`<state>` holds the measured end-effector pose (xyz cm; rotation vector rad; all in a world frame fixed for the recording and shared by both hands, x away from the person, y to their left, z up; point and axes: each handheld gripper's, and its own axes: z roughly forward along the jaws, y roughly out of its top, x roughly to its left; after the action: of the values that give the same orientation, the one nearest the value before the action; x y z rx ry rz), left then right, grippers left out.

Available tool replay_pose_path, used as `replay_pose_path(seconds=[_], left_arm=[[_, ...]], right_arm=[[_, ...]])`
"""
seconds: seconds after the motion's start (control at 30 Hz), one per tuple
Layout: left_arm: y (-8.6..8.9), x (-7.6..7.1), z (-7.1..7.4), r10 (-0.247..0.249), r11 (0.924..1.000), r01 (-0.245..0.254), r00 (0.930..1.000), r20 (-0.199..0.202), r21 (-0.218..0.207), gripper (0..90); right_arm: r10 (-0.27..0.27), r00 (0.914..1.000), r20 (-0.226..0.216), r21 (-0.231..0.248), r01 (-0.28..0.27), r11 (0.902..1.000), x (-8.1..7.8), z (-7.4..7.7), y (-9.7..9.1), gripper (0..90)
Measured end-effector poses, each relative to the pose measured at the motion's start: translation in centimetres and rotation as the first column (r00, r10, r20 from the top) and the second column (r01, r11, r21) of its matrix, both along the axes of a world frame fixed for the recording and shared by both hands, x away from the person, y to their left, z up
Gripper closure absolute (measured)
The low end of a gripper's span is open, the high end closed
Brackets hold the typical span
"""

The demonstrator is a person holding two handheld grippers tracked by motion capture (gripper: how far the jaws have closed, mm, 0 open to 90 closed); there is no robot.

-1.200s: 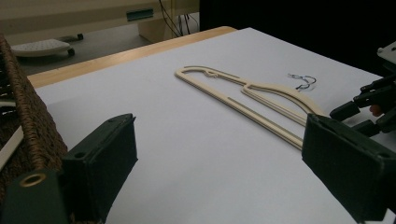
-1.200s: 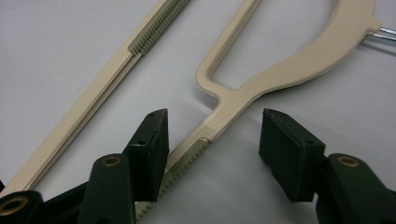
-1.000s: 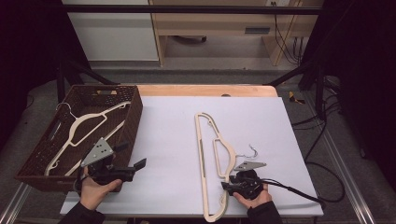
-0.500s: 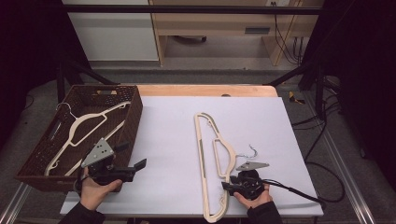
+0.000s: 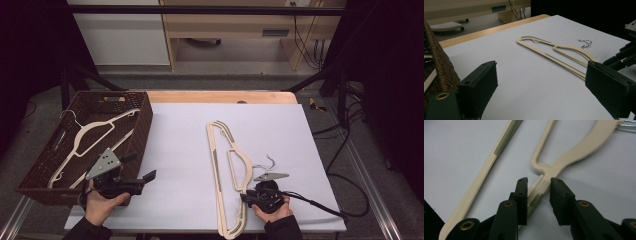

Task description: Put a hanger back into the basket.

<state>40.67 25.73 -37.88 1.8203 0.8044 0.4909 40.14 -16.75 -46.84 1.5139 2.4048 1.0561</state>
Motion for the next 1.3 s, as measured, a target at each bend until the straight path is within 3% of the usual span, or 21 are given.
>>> replay_pose_path(seconds=[0.1, 0.13, 0.17, 0.2, 0.27, 0.37, 0.43, 0.5, 0.57, 0.63, 0.77, 0.9, 0.97, 1.03, 1.07, 1.23, 1.3], left_arm=[[0.0, 0.0, 0.0, -0.001, 1.0, 0.001, 1.0, -0.001, 0.001, 10.6], [-0.1, 0.0, 0.0, -0.001, 1.0, 0.001, 1.0, -0.002, 0.0, 10.6], [-0.1, 0.0, -0.1, -0.002, 1.0, 0.002, 1.0, -0.003, 0.001, 10.6], [-0.1, 0.0, -0.1, -0.003, 1.0, 0.003, 1.0, -0.003, 0.003, 10.6], [-0.1, 0.0, -0.1, -0.004, 1.0, 0.004, 1.0, -0.004, 0.005, 10.6], [-0.1, 0.0, -0.1, -0.003, 1.0, 0.003, 1.0, -0.002, 0.004, 10.6], [-0.1, 0.0, 0.0, -0.002, 1.0, 0.002, 1.0, -0.001, 0.001, 10.6], [-0.1, 0.0, 0.0, -0.003, 1.0, 0.003, 1.0, -0.001, 0.002, 10.6], [-0.1, 0.0, -0.1, -0.004, 1.0, 0.004, 1.0, -0.002, 0.003, 10.6], [-0.2, 0.0, -0.1, -0.005, 1.0, 0.005, 1.0, -0.002, 0.005, 10.6], [-0.3, -0.1, -0.1, -0.006, 1.0, 0.006, 1.0, -0.004, 0.007, 10.6], [-0.4, -0.1, -0.1, -0.008, 0.9999, 0.008, 1.0, -0.003, 0.011, 10.7], [-0.4, 0.0, -0.2, -0.008, 0.9999, 0.008, 1.0, -0.005, 0.012, 10.7], [-0.4, 0.0, -0.2, -0.008, 0.9999, 0.008, 0.9999, -0.006, 0.012, 10.7], [-0.4, 0.0, -0.2, -0.008, 0.9999, 0.008, 0.9999, -0.006, 0.012, 10.7], [-0.4, 0.0, -0.2, -0.009, 0.9999, 0.009, 0.9999, -0.006, 0.014, 10.7], [-0.4, 0.0, -0.3, -0.009, 0.9999, 0.009, 0.9999, -0.007, 0.013, 10.7]], right_arm=[[0.004, 1.0, 0.001, -0.015, -0.004, 0.9999, 0.1, 0.1, -0.2, 70.1], [0.0, 1.0, -0.001, -0.007, 0.0, 1.0, 0.0, 0.2, -0.3, 73.9], [-0.013, 0.9998, 0.014, -0.009, 0.013, 0.9999, 0.0, 0.3, -0.4, 87.5], [-0.025, 0.9991, 0.035, -0.02, 0.025, 0.9995, -0.1, 0.6, -0.7, 89.0], [-0.051, 0.9979, 0.039, -0.089, 0.055, 0.9946, 0.1, 0.5, -1.4, 87.8], [-0.048, 0.9978, 0.045, -0.037, 0.05, 0.9981, 0.1, 0.2, -1.7, 72.4], [-0.018, 0.9985, 0.051, 0.025, 0.016, 0.9996, 0.0, 0.4, -1.5, 62.7], [-0.002, 0.9993, 0.037, 0.049, 0.001, 0.9988, -0.2, 0.5, -1.1, 55.4], [0.009, 0.9986, 0.051, 0.02, -0.01, 0.9997, -0.4, 0.1, -0.8, 50.7], [0.016, 0.9991, 0.039, 0.003, -0.016, 0.9999, -0.6, -0.3, -0.5, 50.0], [0.026, 0.9968, 0.076, -0.062, -0.022, 0.9978, -1.5, -0.4, 0.1, 55.7], [0.028, 0.998, 0.057, -0.069, -0.024, 0.9973, -2.0, -0.3, 0.7, 63.7], [0.007, 0.9996, 0.028, -0.045, -0.006, 0.9989, -2.0, -0.1, 0.7, 66.8], [0.006, 0.9996, 0.027, -0.034, -0.005, 0.9994, -2.0, 0.1, 0.6, 70.5], [0.007, 0.9992, 0.039, -0.065, -0.005, 0.9979, -1.9, 0.1, 0.4, 70.9], [-0.008, 0.9994, 0.033, -0.084, 0.011, 0.9964, -1.8, 0.1, 0.0, 72.5], [-0.013, 0.9978, 0.065, -0.122, 0.021, 0.9923, -1.7, 0.2, -0.2, 73.5]])
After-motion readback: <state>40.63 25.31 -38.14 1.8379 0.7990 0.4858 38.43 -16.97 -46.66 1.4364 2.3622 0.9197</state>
